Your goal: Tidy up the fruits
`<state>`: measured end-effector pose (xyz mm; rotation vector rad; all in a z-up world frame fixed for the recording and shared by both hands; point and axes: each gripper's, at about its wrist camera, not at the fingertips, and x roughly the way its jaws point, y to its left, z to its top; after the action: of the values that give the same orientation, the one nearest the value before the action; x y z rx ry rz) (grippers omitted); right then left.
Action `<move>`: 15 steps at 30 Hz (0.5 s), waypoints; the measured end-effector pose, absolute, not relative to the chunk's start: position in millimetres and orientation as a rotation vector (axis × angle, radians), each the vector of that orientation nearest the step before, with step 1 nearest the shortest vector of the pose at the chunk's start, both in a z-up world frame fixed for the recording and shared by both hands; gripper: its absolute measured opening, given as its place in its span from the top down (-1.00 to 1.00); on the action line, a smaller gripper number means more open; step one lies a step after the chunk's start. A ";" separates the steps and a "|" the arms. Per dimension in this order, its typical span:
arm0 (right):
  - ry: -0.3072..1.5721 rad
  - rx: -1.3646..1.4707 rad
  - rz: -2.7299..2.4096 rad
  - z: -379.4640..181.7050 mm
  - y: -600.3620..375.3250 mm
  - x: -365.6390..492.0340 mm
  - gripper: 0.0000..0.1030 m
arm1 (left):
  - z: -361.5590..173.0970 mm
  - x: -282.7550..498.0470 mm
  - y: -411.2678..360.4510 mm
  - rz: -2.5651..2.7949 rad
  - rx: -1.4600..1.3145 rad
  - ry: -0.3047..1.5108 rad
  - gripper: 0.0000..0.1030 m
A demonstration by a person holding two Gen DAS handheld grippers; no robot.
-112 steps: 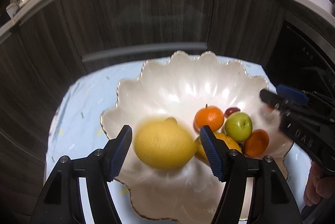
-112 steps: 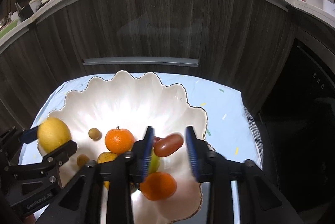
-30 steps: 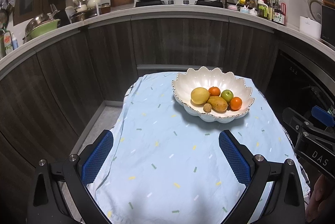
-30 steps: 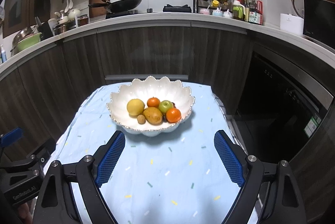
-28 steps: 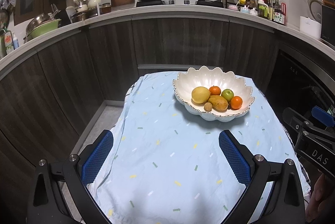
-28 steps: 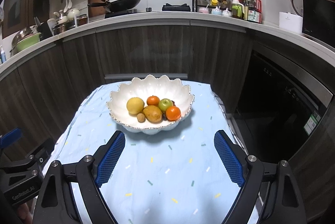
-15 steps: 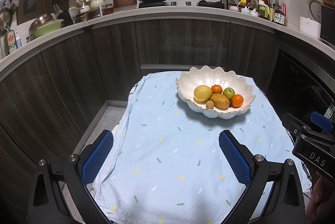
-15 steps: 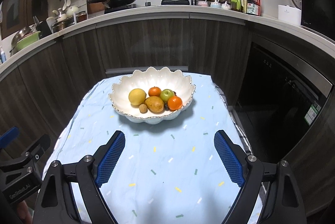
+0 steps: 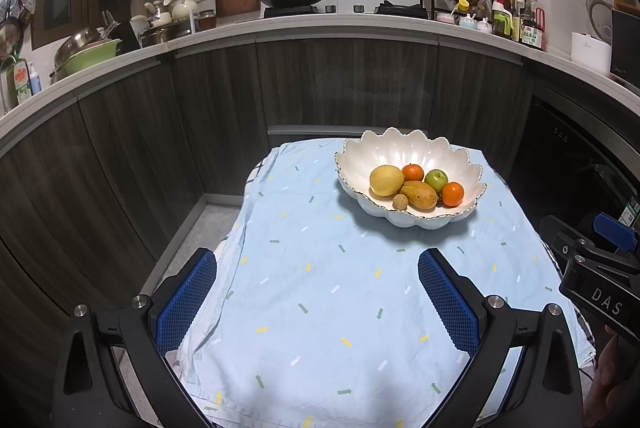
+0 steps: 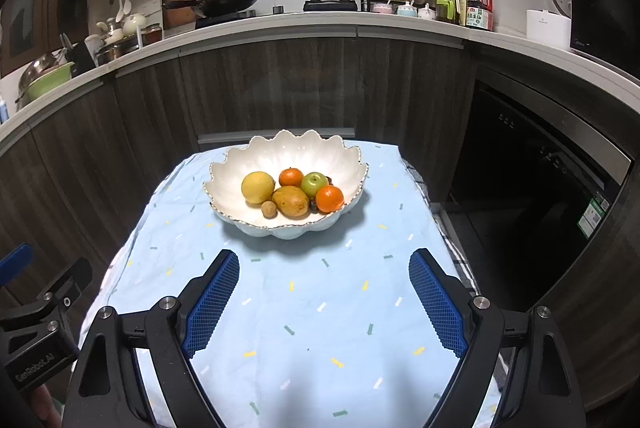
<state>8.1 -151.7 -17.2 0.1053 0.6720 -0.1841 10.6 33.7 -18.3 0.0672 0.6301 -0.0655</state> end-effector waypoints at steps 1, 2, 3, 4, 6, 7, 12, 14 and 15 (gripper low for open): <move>0.671 0.105 -0.185 -17.1 -151.9 7.9 -0.70 | -18.2 10.1 33.7 -0.066 0.069 0.631 -0.99; 0.670 0.105 -0.188 -16.9 -152.2 7.8 -0.70 | -18.0 10.4 33.3 -0.066 0.068 0.630 -0.99; 0.672 0.104 -0.186 -17.2 -151.9 8.2 -0.70 | -17.9 10.5 33.1 -0.065 0.068 0.629 -0.99; 0.673 0.105 -0.186 -17.3 -152.0 8.1 -0.70 | -17.8 10.2 32.8 -0.065 0.068 0.629 -0.99; 0.674 0.109 -0.184 -17.0 -152.9 7.6 -0.70 | -17.9 10.1 32.5 -0.065 0.069 0.629 -0.99; 0.674 0.110 -0.184 -16.9 -153.2 7.5 -0.70 | -17.8 9.9 32.5 -0.065 0.070 0.628 -0.99; 0.680 0.108 -0.180 -17.9 -153.4 8.3 -0.70 | -17.3 10.6 32.0 -0.066 0.071 0.628 -0.99; 0.681 0.108 -0.180 -18.1 -153.5 8.5 -0.70 | -17.3 10.5 32.1 -0.067 0.071 0.627 -0.99; 0.681 0.109 -0.179 -18.2 -153.6 8.4 -0.70 | -17.1 10.4 31.9 -0.067 0.071 0.627 -0.99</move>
<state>8.4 -153.6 -18.2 0.1087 0.6813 -0.1793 10.4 31.9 -17.1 0.0712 0.6272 -0.0668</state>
